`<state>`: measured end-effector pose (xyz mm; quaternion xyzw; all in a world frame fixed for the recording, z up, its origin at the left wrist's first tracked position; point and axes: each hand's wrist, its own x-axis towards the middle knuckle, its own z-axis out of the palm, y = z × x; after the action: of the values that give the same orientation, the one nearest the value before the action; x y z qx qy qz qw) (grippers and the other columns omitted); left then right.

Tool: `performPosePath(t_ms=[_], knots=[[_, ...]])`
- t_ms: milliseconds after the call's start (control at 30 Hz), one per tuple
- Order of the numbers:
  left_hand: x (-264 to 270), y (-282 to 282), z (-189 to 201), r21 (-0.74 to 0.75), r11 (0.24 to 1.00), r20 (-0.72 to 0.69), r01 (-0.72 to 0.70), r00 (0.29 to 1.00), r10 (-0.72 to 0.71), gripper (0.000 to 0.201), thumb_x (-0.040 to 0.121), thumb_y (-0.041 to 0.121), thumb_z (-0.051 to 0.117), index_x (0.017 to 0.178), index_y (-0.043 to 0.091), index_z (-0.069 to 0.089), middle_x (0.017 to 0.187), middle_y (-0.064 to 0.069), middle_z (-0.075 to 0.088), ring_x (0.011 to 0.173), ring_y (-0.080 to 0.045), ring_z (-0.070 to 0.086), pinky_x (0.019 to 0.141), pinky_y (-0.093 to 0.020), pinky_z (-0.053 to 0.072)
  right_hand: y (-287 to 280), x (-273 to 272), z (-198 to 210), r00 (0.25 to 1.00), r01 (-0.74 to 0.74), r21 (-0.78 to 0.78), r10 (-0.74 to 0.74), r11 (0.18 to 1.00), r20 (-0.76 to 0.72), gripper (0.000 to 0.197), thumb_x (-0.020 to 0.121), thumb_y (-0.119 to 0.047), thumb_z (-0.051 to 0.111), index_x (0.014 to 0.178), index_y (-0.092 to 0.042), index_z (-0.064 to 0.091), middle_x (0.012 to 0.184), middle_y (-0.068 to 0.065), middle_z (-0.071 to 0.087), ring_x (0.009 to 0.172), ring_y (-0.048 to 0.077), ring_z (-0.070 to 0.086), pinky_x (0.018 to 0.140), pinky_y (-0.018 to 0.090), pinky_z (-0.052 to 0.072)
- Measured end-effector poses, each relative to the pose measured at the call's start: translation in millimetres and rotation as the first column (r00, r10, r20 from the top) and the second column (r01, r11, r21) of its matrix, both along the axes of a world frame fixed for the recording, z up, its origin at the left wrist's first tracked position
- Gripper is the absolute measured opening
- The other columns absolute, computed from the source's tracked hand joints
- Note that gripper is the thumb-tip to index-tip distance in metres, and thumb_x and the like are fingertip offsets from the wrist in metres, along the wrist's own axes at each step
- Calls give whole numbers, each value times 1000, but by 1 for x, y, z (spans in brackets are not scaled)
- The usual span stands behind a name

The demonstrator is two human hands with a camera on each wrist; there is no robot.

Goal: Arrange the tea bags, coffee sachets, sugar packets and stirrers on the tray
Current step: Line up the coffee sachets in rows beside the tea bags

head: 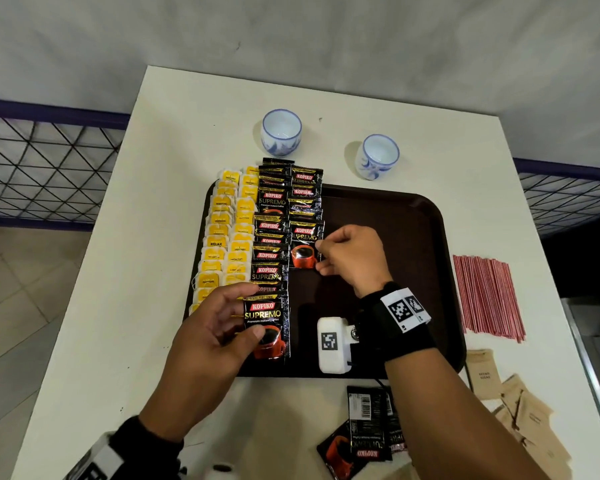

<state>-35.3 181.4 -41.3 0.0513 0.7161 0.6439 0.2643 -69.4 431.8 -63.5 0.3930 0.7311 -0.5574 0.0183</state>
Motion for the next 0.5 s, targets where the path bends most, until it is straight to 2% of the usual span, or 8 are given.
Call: performPosePath(t_ms=[100,200,233,300,367,433,500], knots=[[-1,2,2,-10,1000,1,-18,1000,18,50,85,-3,74,120,30,64,106,3,76,103,-12,72,79,-17,57,1,7,6,1000,14,42,-13,999,-23,12,86,-16,75,82,-9,65,64,8,72,60,27,73,65,41,63],[-3,7,5,-20,999,2,-39,999,39,51,84,-3,75,120,31,63,105,9,76,101,-9,72,81,-15,56,-3,20,18,997,-8,98,15,995,-76,10,87,-18,74,84,-12,68,69,5,71,57,19,70,50,30,54],[-5,9,7,-22,999,8,-42,999,42,52,84,-3,75,120,33,63,104,11,76,100,-7,72,80,-14,56,-6,25,23,994,-40,68,47,997,-102,8,87,-16,74,85,-12,69,71,4,70,56,17,68,47,27,49],[-7,14,10,-28,999,13,-44,999,45,53,84,-2,76,118,36,63,103,12,76,99,-7,72,81,-18,56,-15,38,32,977,-167,-91,153,982,-148,5,87,-12,75,89,-10,71,72,2,70,57,16,66,43,24,44],[-9,19,13,-33,999,9,-41,999,41,54,83,-1,77,118,37,62,102,10,76,98,-8,72,85,-23,55,-22,50,40,953,-292,-270,256,918,-159,9,86,-8,75,94,-8,71,74,4,71,59,18,66,42,23,42],[-10,23,15,-33,999,9,-29,1000,29,55,82,0,78,120,37,62,100,10,75,97,-8,73,84,-22,55,-27,60,42,929,-369,-319,331,873,-169,10,85,-3,75,95,-4,70,72,7,69,59,18,64,43,22,42],[-11,25,16,-24,1000,15,-20,1000,20,56,83,0,78,121,37,62,100,11,75,95,-7,73,80,-20,56,-30,67,42,915,-400,-294,358,868,-188,9,86,-1,73,93,3,68,71,13,66,59,20,60,43,21,42]])
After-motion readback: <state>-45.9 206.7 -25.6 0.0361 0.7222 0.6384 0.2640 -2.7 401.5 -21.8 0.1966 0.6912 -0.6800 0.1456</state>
